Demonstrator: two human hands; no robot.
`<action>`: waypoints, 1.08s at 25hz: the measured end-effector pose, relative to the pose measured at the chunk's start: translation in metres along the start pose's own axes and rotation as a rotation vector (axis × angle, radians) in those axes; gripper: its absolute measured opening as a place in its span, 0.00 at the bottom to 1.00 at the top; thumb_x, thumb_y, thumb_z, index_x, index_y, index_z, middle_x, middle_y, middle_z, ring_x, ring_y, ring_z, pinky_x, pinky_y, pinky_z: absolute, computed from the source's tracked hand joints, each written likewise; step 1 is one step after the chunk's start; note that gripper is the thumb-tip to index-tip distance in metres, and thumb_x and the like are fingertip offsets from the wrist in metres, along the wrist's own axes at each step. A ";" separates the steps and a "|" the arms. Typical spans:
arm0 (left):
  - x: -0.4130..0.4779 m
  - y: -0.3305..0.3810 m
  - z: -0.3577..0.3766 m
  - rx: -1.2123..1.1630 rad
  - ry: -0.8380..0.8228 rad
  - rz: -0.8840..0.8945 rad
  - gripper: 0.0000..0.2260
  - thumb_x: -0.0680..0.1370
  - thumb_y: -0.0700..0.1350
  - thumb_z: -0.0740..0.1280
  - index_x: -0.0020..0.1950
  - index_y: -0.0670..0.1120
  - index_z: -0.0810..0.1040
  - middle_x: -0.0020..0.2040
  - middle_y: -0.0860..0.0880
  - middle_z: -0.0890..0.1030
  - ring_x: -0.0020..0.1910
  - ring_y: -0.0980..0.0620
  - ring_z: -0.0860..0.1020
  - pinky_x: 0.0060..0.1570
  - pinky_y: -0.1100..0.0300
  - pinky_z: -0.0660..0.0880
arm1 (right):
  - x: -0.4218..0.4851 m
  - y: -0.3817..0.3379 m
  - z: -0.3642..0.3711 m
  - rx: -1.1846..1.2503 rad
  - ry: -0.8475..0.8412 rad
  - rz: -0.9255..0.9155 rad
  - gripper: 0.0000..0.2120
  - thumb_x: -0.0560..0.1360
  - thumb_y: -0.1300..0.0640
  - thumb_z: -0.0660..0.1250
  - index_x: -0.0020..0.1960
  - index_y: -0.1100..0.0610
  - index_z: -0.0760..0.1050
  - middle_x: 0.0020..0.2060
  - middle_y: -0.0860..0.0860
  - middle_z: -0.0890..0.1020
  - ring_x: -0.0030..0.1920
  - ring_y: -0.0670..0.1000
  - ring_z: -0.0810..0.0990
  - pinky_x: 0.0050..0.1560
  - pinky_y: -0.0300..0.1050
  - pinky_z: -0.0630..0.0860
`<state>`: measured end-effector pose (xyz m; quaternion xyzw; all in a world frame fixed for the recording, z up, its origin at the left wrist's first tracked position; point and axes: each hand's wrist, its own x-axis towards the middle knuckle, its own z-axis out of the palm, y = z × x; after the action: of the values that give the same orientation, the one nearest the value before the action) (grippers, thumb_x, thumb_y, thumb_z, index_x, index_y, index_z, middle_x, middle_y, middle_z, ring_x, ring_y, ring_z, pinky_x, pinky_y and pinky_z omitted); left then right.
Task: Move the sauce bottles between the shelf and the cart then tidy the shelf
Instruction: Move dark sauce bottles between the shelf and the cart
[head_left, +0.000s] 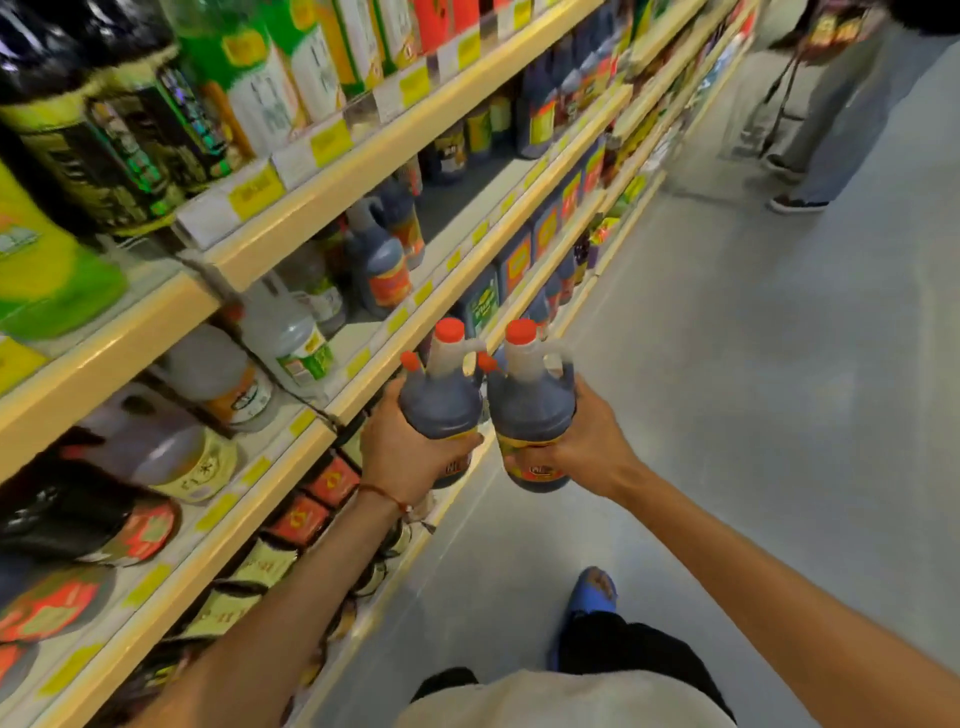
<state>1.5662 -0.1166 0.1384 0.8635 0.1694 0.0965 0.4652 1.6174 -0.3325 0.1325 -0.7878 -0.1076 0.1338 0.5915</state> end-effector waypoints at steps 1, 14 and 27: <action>0.014 0.016 0.013 0.009 0.020 -0.024 0.39 0.60 0.64 0.80 0.65 0.51 0.71 0.59 0.50 0.79 0.58 0.49 0.78 0.57 0.55 0.75 | 0.022 0.002 -0.017 -0.008 -0.043 0.004 0.44 0.58 0.47 0.83 0.71 0.48 0.70 0.57 0.37 0.81 0.54 0.39 0.83 0.45 0.30 0.79; 0.201 0.071 0.117 0.054 0.288 -0.197 0.36 0.55 0.65 0.81 0.57 0.52 0.74 0.51 0.54 0.82 0.46 0.53 0.80 0.42 0.57 0.78 | 0.287 0.009 -0.123 -0.109 -0.238 -0.124 0.45 0.57 0.54 0.88 0.69 0.51 0.71 0.58 0.44 0.83 0.55 0.46 0.84 0.52 0.42 0.84; 0.324 0.092 0.174 -0.129 0.582 -0.344 0.40 0.56 0.62 0.82 0.62 0.49 0.74 0.57 0.53 0.82 0.55 0.55 0.81 0.54 0.52 0.80 | 0.473 0.020 -0.156 -0.032 -0.455 -0.141 0.42 0.56 0.61 0.88 0.66 0.55 0.73 0.57 0.47 0.85 0.55 0.46 0.85 0.55 0.42 0.82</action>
<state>1.9408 -0.1736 0.1234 0.7273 0.4317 0.2696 0.4604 2.1153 -0.3240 0.1153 -0.7371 -0.2948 0.2648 0.5473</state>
